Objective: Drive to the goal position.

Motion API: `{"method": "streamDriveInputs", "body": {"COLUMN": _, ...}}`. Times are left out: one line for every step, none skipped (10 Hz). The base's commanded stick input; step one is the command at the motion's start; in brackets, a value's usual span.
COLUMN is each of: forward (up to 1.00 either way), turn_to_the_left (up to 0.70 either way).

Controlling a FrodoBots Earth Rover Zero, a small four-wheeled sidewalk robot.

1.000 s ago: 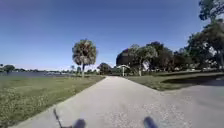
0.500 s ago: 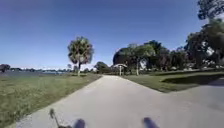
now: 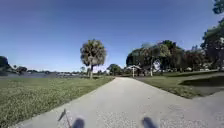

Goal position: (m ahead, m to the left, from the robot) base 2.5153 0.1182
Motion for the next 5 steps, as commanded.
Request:
{"method": "streamDriveInputs", "body": {"forward": 0.85, "turn_to_the_left": 0.00}}
{"method": "streamDriveInputs", "body": {"forward": 0.85, "turn_to_the_left": 0.00}}
{"method": "streamDriveInputs", "body": {"forward": 0.85, "turn_to_the_left": 0.00}}
{"method": "streamDriveInputs", "body": {"forward": 0.85, "turn_to_the_left": 0.03}}
{"method": "streamDriveInputs", "body": {"forward": 0.85, "turn_to_the_left": 0.11}}
